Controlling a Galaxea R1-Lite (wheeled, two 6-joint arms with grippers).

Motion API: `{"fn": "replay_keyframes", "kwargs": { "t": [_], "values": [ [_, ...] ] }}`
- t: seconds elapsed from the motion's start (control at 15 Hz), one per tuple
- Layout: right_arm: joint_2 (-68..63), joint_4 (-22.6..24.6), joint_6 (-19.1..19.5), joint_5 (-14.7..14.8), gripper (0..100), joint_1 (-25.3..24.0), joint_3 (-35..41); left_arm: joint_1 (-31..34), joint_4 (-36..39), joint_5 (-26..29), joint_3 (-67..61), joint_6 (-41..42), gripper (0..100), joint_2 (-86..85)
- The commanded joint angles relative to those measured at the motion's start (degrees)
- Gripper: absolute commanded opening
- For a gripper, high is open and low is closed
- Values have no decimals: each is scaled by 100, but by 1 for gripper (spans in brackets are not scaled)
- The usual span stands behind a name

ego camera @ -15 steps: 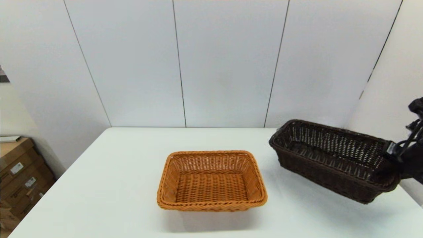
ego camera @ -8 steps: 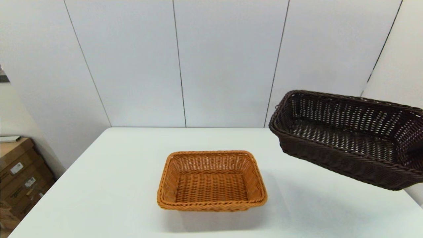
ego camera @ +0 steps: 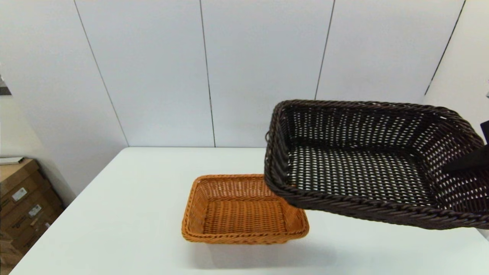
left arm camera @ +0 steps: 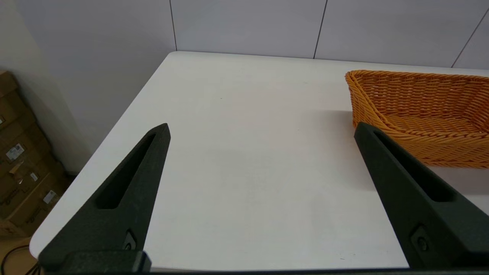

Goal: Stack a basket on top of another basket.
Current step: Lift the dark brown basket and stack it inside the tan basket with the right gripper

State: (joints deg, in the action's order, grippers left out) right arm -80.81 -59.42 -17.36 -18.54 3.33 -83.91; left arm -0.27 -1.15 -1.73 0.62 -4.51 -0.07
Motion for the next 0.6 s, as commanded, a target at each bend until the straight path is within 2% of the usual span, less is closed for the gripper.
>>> {"fn": "replay_keyframes", "kwargs": {
  "t": [0.07,0.33,0.47,0.6],
  "values": [
    [-22,668,-488,35,0,-1423,-12,0,0,-3,-1,-6,100,-1],
    [-392,1257,-857,70,0,-2091,-117,0,0,-3,-1,-6,100,-1],
    [-673,1714,-1112,79,0,-2293,-117,0,0,-3,-1,-6,100,-1],
    [-936,2013,-1191,88,0,-2407,-117,0,0,-3,-1,-6,100,-1]
  ]
}}
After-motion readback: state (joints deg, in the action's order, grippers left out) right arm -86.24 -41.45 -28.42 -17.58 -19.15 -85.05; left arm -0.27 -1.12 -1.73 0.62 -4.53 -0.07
